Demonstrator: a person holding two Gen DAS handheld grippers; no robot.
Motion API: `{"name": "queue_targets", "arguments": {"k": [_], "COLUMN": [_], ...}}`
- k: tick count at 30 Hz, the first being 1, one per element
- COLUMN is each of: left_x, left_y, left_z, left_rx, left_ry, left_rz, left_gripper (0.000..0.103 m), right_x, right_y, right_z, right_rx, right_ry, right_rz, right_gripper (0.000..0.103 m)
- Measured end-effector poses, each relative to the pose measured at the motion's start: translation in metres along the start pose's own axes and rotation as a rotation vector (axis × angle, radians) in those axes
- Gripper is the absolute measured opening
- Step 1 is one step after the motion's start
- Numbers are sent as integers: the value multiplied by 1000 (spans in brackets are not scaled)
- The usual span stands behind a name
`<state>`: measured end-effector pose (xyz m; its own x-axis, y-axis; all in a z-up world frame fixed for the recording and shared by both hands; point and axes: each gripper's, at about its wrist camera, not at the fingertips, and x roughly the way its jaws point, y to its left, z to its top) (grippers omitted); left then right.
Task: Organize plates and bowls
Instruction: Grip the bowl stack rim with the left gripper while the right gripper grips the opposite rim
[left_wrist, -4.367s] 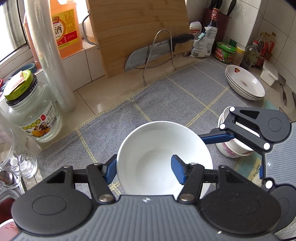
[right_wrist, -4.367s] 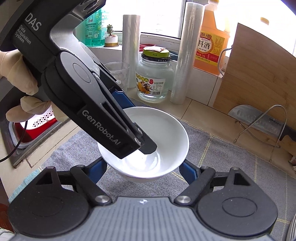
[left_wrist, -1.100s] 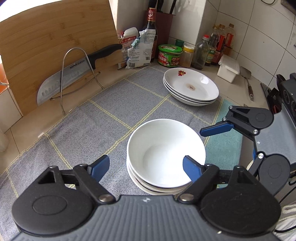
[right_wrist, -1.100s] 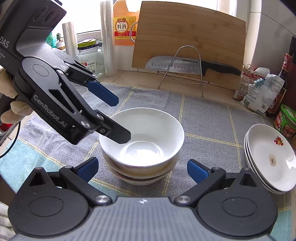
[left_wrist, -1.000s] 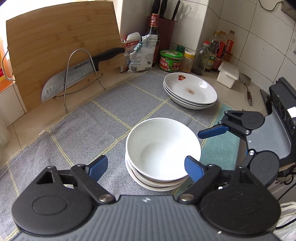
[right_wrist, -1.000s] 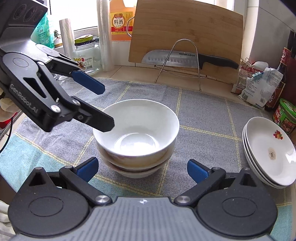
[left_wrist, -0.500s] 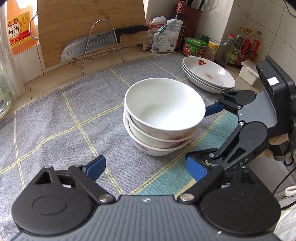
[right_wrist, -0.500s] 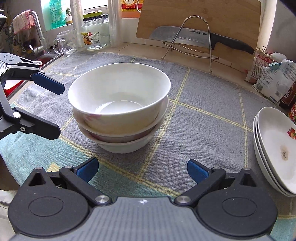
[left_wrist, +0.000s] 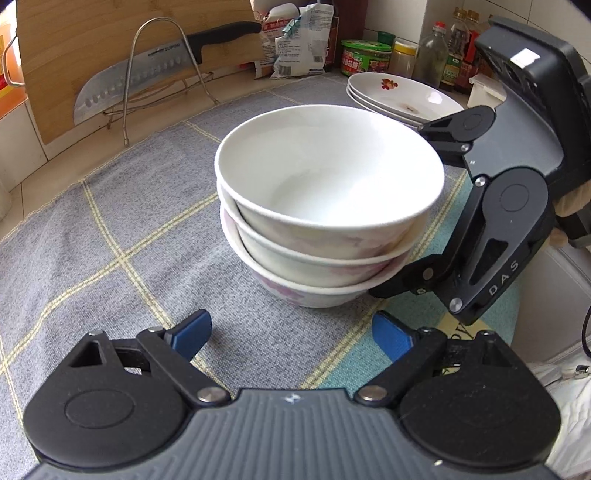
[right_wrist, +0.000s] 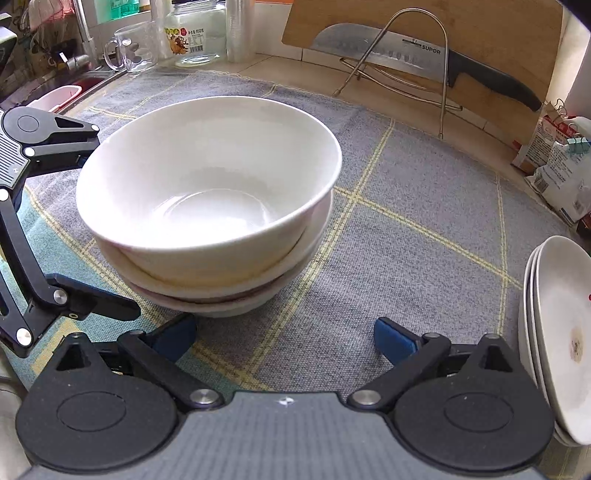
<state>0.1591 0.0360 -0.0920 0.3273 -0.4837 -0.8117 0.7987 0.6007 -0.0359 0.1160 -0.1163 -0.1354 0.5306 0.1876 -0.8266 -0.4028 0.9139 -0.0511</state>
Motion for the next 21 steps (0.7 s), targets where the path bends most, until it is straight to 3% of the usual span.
{"name": "queue_targets", "arguments": {"k": [6,14,21], "left_x": [8,9,10], "left_y": [-5,-5,-10], "left_z": [2,2,1], "left_rx": [58,6,-60], "left_ry": [1,-13,-25], "left_rz": [19,56,109], "left_gripper": [103,103,103], "right_x": [0,-4,-6], "right_y": [-5,-13,-22], "right_z": [-2,-10,-23], "right_rx": [-15,-67,-131], "right_ry": [6,-31,-118], "right_rz": [29,67,111], "right_gripper": [103,103,103]}}
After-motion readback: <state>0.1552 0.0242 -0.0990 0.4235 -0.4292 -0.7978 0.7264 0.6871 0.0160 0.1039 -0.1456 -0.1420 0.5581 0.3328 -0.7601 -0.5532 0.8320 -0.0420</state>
